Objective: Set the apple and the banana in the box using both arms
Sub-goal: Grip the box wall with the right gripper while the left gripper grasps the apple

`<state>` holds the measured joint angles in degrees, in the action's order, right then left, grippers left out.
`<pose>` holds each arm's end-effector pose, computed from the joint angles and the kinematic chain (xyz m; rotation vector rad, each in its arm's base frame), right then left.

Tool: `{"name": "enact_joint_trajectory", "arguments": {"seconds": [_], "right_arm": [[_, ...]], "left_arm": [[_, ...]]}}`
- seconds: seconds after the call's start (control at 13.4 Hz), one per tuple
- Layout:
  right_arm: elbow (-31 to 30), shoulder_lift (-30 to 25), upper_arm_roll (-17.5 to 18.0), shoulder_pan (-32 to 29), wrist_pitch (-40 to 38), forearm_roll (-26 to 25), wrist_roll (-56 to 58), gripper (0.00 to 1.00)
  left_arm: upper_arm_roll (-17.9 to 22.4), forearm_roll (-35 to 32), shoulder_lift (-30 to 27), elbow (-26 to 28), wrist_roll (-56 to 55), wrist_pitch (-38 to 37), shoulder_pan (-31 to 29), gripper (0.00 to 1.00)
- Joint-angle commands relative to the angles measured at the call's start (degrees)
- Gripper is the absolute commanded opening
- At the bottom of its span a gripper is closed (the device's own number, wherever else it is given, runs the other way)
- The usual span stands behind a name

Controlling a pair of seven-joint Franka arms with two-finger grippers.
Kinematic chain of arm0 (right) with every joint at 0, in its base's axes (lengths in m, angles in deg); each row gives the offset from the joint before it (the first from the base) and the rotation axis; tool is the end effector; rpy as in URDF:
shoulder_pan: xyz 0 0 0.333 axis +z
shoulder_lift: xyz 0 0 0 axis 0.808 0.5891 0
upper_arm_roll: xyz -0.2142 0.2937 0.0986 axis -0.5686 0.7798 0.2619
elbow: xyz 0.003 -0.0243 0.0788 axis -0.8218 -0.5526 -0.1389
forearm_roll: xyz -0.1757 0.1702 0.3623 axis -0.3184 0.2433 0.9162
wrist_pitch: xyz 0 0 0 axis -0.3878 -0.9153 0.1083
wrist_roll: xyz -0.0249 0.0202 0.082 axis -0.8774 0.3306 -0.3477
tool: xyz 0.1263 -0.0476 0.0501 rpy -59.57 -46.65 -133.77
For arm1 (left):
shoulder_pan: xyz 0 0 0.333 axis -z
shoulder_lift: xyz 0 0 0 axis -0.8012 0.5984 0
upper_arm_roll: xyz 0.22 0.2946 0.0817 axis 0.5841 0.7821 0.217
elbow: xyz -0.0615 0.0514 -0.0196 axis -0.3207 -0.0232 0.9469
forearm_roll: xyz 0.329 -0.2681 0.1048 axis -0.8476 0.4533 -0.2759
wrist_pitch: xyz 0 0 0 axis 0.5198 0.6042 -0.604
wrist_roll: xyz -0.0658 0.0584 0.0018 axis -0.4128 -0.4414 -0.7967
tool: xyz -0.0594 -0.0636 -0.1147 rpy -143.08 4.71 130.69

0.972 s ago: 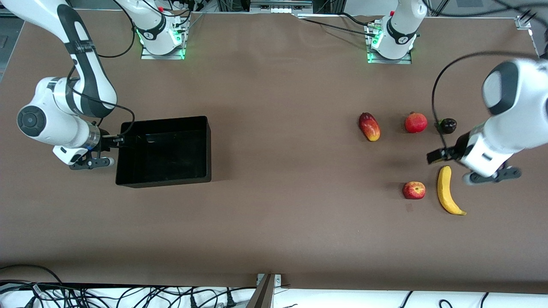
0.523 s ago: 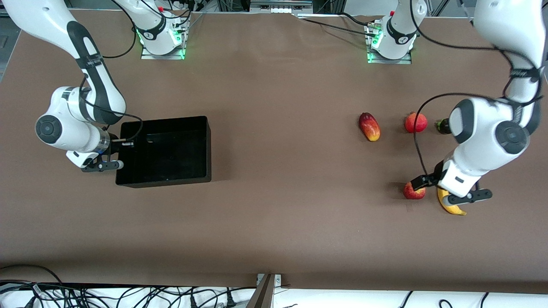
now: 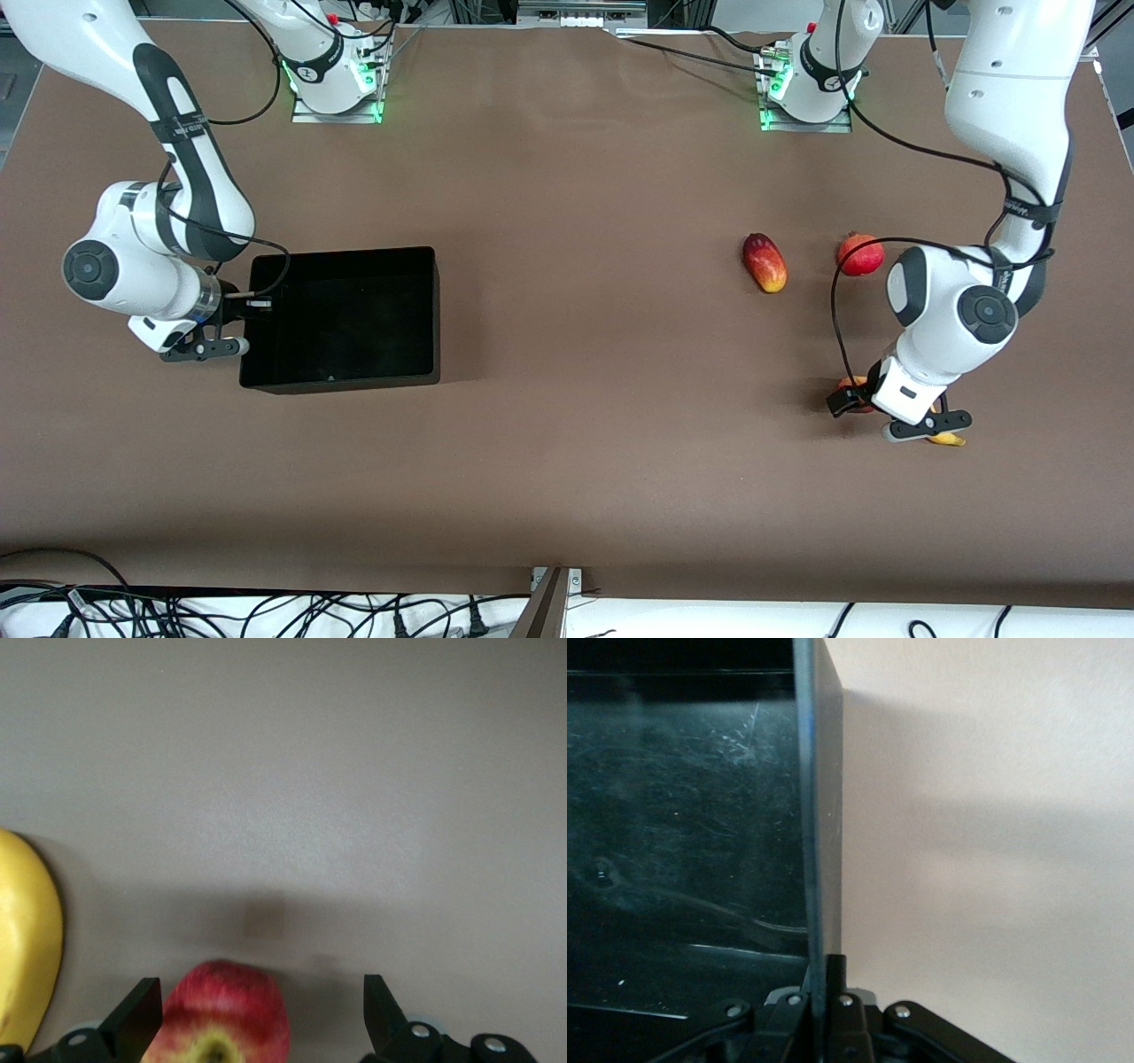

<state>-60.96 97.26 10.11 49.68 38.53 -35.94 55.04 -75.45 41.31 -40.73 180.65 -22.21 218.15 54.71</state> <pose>0.6409 -0.0273 0.2431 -3.0959 -0.1835 0.2567 0.7490 -0.0134 0.1912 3.0931 0.3118 0.2949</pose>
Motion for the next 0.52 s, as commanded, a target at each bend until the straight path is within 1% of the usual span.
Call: {"name": "enact_joint_trajectory", "arguments": {"seconds": [0.0, 0.15, 0.22, 0.45], "right_arm": [[5.9, -2.3, 2.0, 1.4, -8.8, 2.1, -0.9, 0.0], [9.0, -2.1, 2.5, 5.3, -10.1, 6.0, -3.9, 0.0], [9.4, -2.0, 2.5, 8.2, -10.1, 6.4, -7.1, 0.0], [10.1, -0.8, 2.5, 18.2, -9.4, 6.4, -21.4, 0.0]], "left_arm": [[0.8, -1.3, 1.6, 1.5, -0.4, 4.7, 0.0, 1.0], [0.9, -1.3, 2.4, 2.1, -0.3, 6.7, 0.0, 1.0], [1.0, -1.3, 2.5, 2.6, -0.2, 7.5, 0.0, 1.0], [1.3, -1.3, 1.7, 3.7, -0.4, 7.5, 0.1, 1.0]]}}
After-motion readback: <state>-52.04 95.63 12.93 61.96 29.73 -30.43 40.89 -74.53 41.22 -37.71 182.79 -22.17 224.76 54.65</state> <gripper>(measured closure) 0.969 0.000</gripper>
